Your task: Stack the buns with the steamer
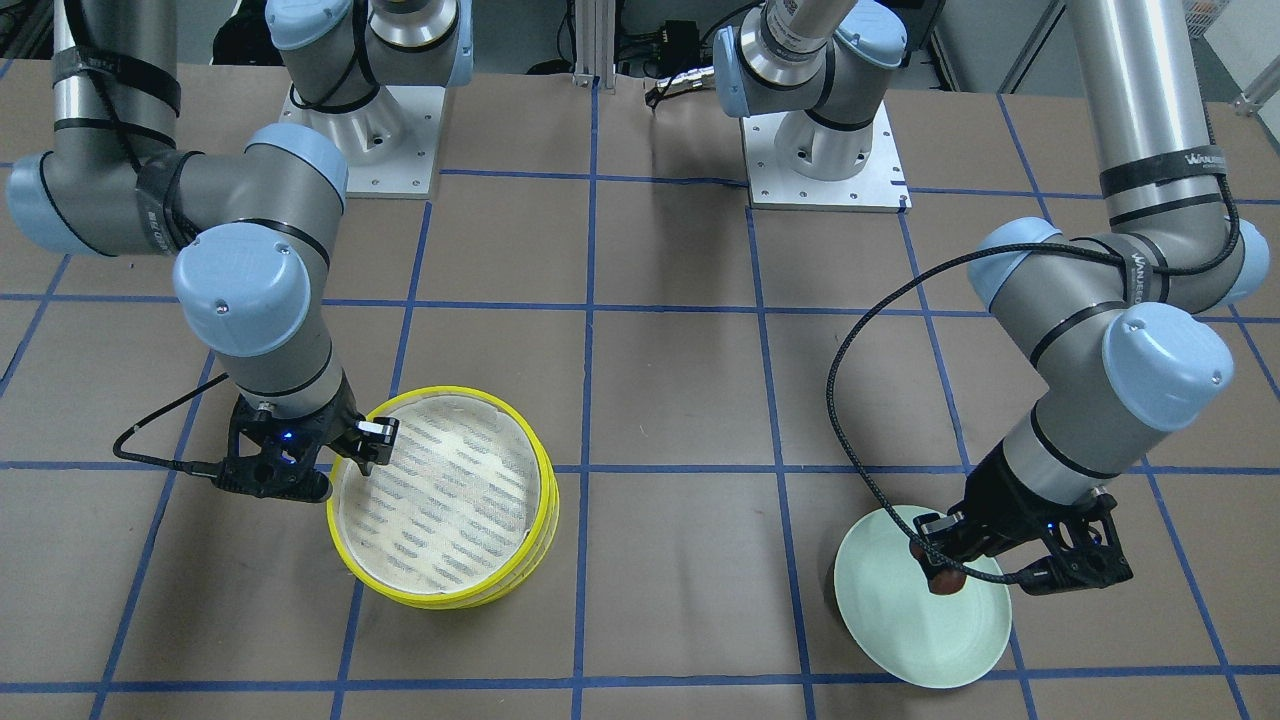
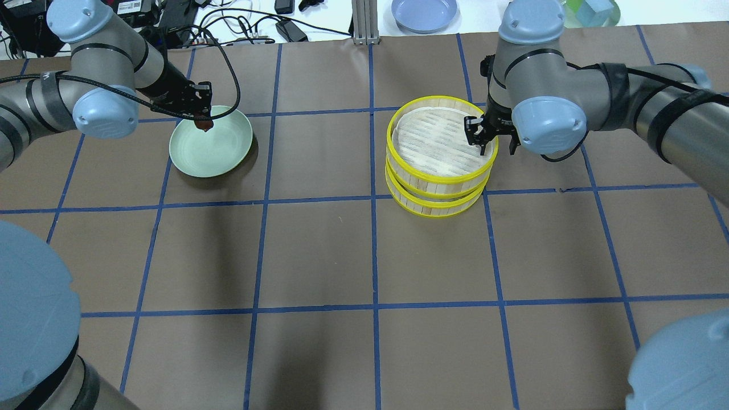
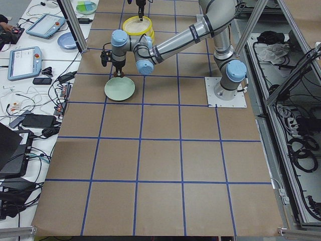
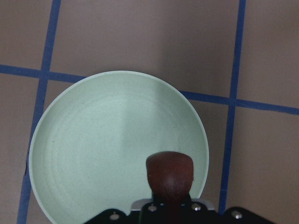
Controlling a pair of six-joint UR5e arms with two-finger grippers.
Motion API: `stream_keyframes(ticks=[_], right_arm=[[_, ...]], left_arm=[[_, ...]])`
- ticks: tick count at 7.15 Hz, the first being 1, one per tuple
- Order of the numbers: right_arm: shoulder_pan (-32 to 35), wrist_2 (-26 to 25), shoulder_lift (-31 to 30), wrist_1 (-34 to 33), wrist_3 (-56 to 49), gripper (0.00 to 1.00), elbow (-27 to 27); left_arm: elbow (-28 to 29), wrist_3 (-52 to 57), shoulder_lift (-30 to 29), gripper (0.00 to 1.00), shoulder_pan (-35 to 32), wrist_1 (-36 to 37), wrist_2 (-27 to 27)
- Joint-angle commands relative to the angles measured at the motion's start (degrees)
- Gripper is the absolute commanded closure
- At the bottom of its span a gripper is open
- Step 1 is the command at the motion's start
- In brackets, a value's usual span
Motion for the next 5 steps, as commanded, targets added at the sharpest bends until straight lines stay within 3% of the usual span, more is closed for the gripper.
stream_keyframes(ticks=[1,5], right_arm=[[0.00,-0.25,-1.51,0.34,-0.27,0.36,0.92],[0.79,-0.08,-3.36,2.28,0.08,0.36,4.69]], left_arm=[[0.00,-3.35,0.36,1.00,-1.31,0.00,-0.61],[0.09,-4.16,0.71,1.00,-1.84,0.18,-0.78]])
